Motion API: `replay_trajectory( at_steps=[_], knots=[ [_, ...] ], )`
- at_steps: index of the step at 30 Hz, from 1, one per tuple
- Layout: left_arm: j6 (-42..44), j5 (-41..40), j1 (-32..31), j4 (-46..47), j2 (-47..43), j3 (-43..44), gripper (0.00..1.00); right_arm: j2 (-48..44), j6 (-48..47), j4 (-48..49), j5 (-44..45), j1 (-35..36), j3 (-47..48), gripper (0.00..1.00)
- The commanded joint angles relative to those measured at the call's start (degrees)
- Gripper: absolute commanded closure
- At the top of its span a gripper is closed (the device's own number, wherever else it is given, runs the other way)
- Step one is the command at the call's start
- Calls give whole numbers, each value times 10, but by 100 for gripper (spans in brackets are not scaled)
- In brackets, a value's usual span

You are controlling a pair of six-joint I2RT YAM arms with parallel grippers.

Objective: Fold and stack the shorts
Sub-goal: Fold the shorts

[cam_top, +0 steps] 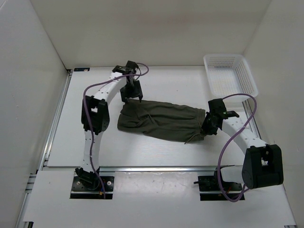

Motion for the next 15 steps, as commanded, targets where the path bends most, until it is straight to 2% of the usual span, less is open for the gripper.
replay_trajectory(
  at_steps=[1, 5, 7, 9, 10, 15],
  knots=[
    [-10, -28, -11, -42, 32, 36, 23, -3, -7, 0, 8, -1, 23, 100],
    [-20, -41, -17, -49, 58, 43, 26, -3, -7, 0, 8, -1, 23, 100],
    [-25, -41, -17, -49, 58, 43, 46, -3, -7, 0, 8, -1, 23, 100],
    [-25, -48, -23, -49, 44, 37, 71, -3, -7, 0, 8, -1, 23, 100],
    [-25, -48, -23, -49, 38, 37, 88, -3, -7, 0, 8, -1, 23, 100],
    [-25, -54, -23, -54, -16, 14, 90, -3, -2, 0, 8, -1, 23, 100]
  ],
)
